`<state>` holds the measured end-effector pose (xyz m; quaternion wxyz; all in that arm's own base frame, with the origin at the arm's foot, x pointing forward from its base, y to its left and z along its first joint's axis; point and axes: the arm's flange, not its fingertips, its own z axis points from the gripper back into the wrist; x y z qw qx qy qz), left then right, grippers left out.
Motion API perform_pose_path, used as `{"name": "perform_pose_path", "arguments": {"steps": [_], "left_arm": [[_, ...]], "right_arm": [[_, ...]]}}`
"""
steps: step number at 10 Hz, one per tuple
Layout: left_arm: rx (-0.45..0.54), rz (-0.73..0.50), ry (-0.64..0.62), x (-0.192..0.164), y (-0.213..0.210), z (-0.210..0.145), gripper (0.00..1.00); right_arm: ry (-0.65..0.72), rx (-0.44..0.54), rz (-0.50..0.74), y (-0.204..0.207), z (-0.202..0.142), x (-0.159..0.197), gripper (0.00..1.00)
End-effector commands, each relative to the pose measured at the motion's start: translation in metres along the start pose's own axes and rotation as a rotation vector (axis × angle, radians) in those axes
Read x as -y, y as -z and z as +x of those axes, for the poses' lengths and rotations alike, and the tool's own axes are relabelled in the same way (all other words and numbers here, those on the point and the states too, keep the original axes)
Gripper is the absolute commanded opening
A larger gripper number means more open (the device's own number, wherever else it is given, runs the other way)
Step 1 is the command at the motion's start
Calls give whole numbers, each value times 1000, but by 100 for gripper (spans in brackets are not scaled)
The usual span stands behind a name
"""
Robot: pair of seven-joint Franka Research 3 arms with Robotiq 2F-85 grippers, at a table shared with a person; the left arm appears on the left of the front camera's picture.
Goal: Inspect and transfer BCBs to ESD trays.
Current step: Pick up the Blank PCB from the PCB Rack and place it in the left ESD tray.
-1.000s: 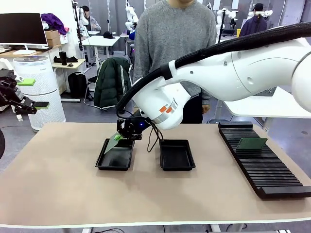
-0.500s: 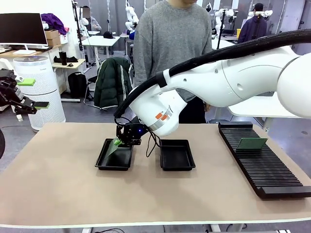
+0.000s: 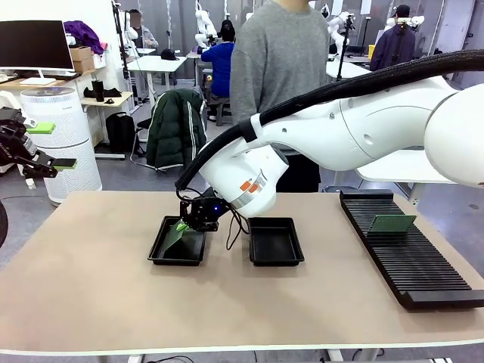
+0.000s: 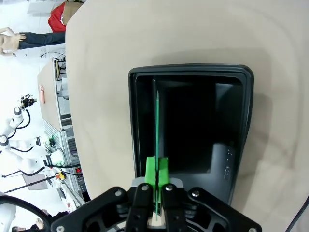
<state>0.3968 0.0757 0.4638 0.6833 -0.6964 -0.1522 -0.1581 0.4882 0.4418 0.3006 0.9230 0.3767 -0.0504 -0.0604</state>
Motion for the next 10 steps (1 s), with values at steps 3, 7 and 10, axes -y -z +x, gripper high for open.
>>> {"name": "perform_pose_path", "arguments": {"steps": [3, 7, 10], "left_arm": [[12, 7, 5, 2, 1, -1, 100], [12, 7, 5, 2, 1, -1, 100], [12, 7, 5, 2, 1, -1, 100]], "right_arm": [[7, 21, -73, 1, -5, -11, 35], [-31, 4, -203, -10, -6, -38, 75], [-61, -11, -321, -17, -8, -64, 83]]}}
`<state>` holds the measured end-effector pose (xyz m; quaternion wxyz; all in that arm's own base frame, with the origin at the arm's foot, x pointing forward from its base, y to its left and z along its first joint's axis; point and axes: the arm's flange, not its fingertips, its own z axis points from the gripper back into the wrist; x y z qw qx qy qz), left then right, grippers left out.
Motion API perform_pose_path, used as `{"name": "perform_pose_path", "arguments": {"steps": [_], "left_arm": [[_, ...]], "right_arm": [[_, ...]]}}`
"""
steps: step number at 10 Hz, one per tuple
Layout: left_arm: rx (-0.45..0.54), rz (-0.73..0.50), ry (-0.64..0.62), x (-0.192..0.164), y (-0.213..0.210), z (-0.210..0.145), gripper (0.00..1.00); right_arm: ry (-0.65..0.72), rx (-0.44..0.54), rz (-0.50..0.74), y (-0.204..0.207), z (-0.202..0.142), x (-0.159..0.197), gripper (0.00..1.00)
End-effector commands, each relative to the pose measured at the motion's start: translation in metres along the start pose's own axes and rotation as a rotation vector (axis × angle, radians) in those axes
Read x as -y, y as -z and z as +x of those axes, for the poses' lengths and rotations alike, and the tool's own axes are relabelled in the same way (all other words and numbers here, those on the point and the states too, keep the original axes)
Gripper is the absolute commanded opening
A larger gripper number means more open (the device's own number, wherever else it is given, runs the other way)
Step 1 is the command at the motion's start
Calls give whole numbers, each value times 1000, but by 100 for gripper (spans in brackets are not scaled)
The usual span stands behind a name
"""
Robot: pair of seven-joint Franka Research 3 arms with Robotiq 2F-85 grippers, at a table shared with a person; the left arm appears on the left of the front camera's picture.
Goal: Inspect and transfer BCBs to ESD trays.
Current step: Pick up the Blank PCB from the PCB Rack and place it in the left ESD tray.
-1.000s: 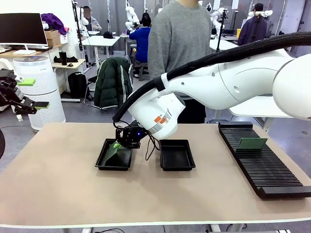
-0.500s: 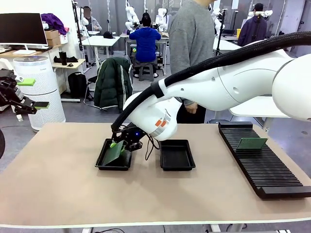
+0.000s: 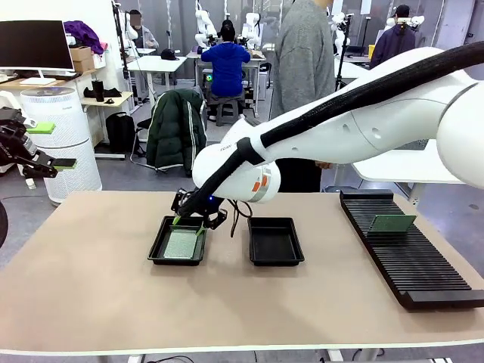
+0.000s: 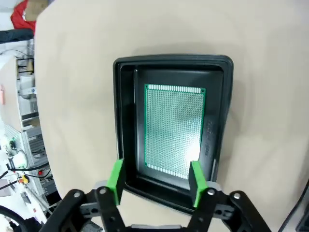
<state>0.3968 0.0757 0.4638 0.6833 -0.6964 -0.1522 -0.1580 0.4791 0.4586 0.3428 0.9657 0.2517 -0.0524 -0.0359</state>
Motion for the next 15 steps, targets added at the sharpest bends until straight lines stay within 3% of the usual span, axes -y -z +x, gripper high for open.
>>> {"name": "perform_pose_path", "arguments": {"steps": [1, 10, 15], "left_arm": [[12, 7, 5, 2, 1, -1, 100], [12, 7, 5, 2, 1, -1, 100], [12, 7, 5, 2, 1, -1, 100]], "right_arm": [[-5, -14, -93, -6, 3, -30, 100], [-17, -52, -361, -67, -9, -60, 100], [-37, -65, -351, -75, -4, -58, 100]]}}
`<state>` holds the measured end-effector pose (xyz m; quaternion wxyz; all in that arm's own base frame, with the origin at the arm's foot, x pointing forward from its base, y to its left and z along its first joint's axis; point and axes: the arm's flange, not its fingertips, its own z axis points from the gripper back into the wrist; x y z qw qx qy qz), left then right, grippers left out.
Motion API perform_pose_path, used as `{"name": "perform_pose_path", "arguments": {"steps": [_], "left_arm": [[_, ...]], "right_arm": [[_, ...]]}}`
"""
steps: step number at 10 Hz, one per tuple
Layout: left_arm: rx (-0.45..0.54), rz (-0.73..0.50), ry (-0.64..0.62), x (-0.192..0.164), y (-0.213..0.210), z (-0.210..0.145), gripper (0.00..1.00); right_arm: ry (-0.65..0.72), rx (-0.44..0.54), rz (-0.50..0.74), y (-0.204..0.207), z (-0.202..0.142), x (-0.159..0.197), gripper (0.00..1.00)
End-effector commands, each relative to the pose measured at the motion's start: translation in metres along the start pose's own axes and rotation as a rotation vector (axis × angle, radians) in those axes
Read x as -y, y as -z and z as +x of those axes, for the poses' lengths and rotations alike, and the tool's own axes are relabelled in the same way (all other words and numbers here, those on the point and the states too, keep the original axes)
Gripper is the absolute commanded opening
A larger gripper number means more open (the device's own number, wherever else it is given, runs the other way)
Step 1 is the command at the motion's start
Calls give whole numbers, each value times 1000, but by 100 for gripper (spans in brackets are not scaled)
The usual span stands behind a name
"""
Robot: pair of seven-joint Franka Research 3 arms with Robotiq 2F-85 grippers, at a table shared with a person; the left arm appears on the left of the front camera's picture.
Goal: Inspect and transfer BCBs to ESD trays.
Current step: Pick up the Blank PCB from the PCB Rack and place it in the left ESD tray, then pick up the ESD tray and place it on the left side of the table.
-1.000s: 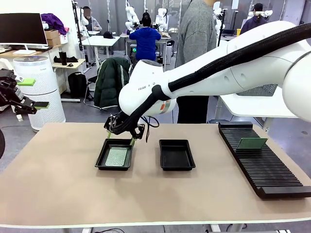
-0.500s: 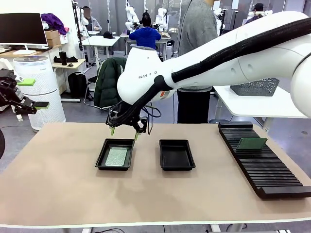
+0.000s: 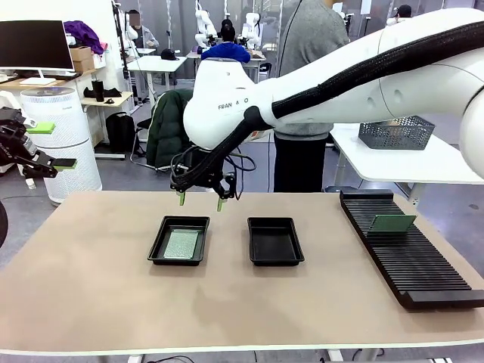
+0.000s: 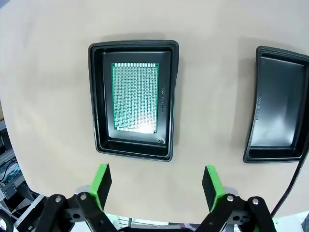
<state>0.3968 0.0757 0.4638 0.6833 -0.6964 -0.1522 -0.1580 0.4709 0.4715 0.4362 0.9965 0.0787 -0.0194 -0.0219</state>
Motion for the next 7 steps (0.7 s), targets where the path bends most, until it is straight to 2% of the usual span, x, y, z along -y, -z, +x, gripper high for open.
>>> {"name": "perform_pose_path", "arguments": {"steps": [1, 7], "left_arm": [[12, 7, 5, 2, 1, -1, 100], [12, 7, 5, 2, 1, -1, 100]], "right_arm": [[-6, -2, 1, 1, -3, -2, 100], [-6, -2, 1, 1, -3, -2, 100]]}}
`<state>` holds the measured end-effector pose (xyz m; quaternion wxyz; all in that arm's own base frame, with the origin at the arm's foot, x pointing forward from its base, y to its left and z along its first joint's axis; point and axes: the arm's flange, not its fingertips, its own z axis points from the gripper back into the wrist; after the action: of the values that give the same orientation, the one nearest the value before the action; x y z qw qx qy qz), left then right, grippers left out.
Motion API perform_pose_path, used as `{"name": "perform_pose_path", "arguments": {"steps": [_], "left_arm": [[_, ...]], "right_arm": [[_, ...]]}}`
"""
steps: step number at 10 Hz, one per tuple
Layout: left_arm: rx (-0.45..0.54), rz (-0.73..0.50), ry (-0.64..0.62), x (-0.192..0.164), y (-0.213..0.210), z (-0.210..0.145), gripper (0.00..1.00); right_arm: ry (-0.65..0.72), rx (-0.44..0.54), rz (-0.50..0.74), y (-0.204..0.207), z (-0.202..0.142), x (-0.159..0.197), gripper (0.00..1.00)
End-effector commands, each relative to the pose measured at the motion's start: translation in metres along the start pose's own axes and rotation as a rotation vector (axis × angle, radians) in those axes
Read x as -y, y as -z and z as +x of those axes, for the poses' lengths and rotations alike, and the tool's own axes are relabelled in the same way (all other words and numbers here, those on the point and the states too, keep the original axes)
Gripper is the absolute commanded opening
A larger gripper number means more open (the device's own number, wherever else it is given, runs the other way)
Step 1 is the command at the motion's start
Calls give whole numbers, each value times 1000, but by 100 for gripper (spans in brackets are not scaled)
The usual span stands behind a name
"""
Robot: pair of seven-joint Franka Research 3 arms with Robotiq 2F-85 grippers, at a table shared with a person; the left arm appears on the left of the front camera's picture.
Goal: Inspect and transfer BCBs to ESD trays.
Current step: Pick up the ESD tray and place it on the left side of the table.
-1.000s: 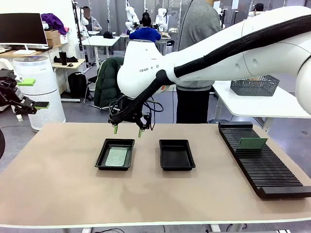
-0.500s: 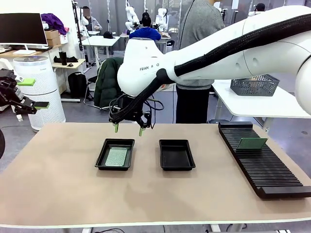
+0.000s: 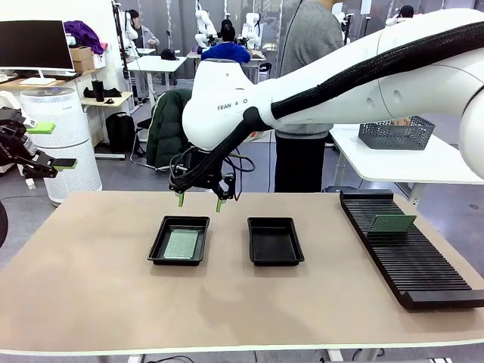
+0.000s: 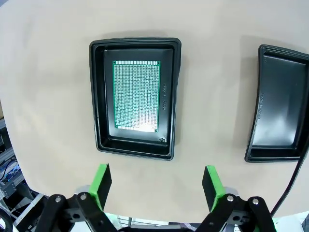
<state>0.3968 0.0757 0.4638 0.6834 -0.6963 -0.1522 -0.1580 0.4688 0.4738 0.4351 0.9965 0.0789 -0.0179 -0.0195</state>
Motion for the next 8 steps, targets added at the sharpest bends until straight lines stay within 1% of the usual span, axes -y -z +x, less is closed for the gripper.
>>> {"name": "perform_pose_path", "arguments": {"steps": [1, 8], "left_arm": [[12, 7, 5, 2, 1, -1, 100], [12, 7, 5, 2, 1, -1, 100]], "right_arm": [[-2, 1, 1, -1, 0, 0, 100], [-2, 1, 1, -1, 0, 0, 100]]}}
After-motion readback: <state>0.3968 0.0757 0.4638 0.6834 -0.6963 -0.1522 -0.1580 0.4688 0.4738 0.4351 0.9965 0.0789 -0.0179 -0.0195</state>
